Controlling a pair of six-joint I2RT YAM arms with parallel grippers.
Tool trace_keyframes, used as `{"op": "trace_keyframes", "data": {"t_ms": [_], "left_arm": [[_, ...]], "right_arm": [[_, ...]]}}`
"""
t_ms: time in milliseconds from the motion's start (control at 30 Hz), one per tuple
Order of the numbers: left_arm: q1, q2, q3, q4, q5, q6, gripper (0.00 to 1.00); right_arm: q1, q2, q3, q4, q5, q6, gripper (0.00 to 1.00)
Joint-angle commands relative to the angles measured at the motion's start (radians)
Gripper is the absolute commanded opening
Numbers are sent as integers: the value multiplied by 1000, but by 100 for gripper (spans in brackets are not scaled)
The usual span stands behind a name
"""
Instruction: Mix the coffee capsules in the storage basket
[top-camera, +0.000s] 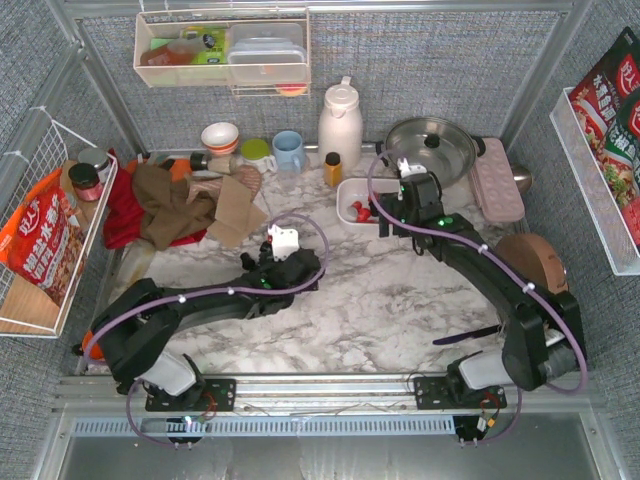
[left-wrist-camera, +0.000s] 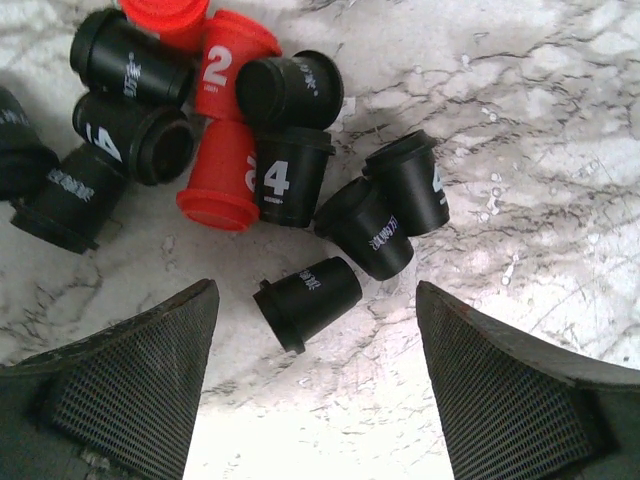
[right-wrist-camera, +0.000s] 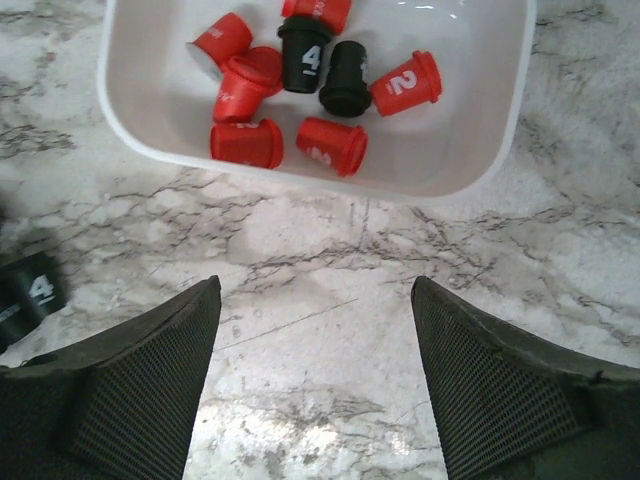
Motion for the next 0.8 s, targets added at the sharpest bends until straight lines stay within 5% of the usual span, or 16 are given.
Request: {"op": "trace_keyframes", "data": {"t_ms": [0,267,767], "left_arm": [[0,70,74,-164,-17,-262,87],[-8,290,300,-463,-109,-437,79],[-36,297,332,-562,-101,-468,71]], "right_arm": [[2,-65,-45,43,-64,37,81],[2,-118,-79,58,-97,43,81],[1,-117,-124,84,-148,62,81]]}}
